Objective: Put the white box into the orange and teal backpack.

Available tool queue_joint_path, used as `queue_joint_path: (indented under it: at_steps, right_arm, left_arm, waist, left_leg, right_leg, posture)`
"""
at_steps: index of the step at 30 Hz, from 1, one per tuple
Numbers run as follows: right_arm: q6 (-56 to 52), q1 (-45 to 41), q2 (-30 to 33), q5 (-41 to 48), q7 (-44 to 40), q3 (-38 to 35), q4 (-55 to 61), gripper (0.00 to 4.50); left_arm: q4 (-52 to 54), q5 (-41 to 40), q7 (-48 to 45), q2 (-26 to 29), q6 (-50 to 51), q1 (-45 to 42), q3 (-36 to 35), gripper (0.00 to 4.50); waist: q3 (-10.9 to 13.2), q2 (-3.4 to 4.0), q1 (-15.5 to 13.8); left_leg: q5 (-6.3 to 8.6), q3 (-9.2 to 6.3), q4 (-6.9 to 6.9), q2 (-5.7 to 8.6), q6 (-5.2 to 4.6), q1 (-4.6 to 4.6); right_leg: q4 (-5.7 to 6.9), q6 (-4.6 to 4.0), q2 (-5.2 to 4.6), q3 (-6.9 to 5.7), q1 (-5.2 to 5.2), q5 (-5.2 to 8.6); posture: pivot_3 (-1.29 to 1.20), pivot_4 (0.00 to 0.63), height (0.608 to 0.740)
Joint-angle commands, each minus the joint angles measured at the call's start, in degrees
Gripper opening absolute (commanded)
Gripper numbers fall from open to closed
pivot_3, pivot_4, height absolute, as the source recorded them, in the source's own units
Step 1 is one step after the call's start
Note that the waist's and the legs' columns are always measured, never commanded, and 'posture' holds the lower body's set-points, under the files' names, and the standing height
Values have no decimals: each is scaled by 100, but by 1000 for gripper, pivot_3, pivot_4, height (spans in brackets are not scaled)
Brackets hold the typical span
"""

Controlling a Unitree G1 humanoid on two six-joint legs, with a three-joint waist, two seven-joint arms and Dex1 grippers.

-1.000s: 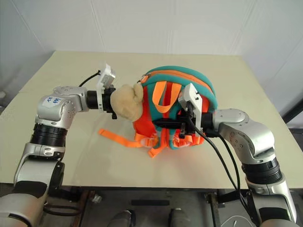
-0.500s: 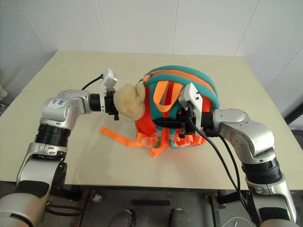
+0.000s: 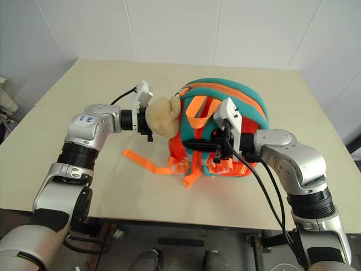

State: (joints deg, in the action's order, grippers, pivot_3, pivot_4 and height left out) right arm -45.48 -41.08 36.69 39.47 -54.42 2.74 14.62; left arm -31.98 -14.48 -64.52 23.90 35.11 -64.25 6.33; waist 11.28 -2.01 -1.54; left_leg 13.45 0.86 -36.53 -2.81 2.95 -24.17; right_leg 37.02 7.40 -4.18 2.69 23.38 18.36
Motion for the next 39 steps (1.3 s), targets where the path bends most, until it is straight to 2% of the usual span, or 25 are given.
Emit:
queue_joint_path:
  at_steps: [1, 5, 10, 17, 22, 26, 31, 34, 37, 39]
  right_arm:
    - [45, -18, -24, 64, -6, -84, 224, 0]
    - [72, -29, -47, 42, -16, -76, 194, 0]
    - [103, -71, -100, 12, -27, -52, 128, 0]
    - [110, -84, -123, -9, -51, -49, 118, 0]
    - [116, -102, -123, -22, -77, -40, 88, 0]
    - [120, -128, -111, -37, -116, -23, 56, 0]
    - [133, -154, -77, -55, -168, -29, 22, 0]
    - [135, -149, -70, -66, -192, -37, 34, 0]
    - [127, -140, -74, -65, -197, -55, 54, 0]
    - [121, -132, -70, -67, -196, -59, 67, 0]
  left_arm:
    - [248, 255, -430, -139, 107, 258, 737, 34]
    - [314, 487, -417, -44, 108, 408, 906, 34]
    - [465, 417, -219, 106, 193, 330, 545, 34]
    - [1270, -86, -94, 792, 715, 338, -311, 34]
    - [1894, -444, -31, 1290, 1068, 647, -787, 34]
    - [2527, -801, -145, 1824, 1595, 1101, -1031, 853]
    - [3493, -1640, -100, 2235, 2359, 1613, -1666, 2452]
    - [4084, -2312, -231, 2339, 2773, 1963, -1941, 3425]
    - [4366, -2656, -227, 2401, 2868, 2223, -2058, 4377]
    - [4350, -2675, -72, 2363, 2760, 2239, -2028, 4477]
  waist:
    - [0, 0, 0]
    - [-1, 1, -6]
    - [-1, 0, 20]
    - [0, 1, 176]
    - [0, 1, 304]
    - [0, 1, 360]
    - [1, 1, 321]
    - [0, 1, 320]
    - [0, 1, 320]
    - [1, 1, 322]
  left_leg:
    - [0, 0, 0, 1, -1, 0]
    - [1, -4, 1, 1, -1, 0]
    - [2, -8, -3, 1, -3, 2]
    - [1, -8, 2, -1, -2, -1]
    - [-2, -7, 23, -5, 4, 0]
    - [-3, 0, 33, -7, 5, 2]
    - [-4, -2, 31, -8, 8, 0]
    - [-4, -1, 32, -8, 7, 2]
    - [-4, -2, 32, -8, 8, 3]
    - [-5, -2, 30, -8, 8, 3]
  right_leg:
    - [-1, 0, 0, 0, -1, 0]
    - [-4, 0, -1, -3, -3, 0]
    - [-4, 0, -2, -6, -9, 0]
    - [-2, 0, -1, -5, 0, 0]
    - [-1, -2, 1, -4, 9, 1]
    - [0, -2, 1, 2, 14, 1]
    - [-2, -4, 1, 0, 15, 3]
    - [-2, -5, 0, 2, 14, 3]
    - [1, -5, 1, 1, 15, 3]
    - [4, -6, 1, 2, 15, 3]
  posture:
    - [0, 150, 740]
    - [0, 150, 740]
    - [0, 150, 740]
    - [0, 150, 740]
    - [0, 150, 740]
    - [0, 150, 740]
    - [0, 150, 740]
    - [0, 150, 740]
    - [0, 150, 740]
    - [0, 150, 740]
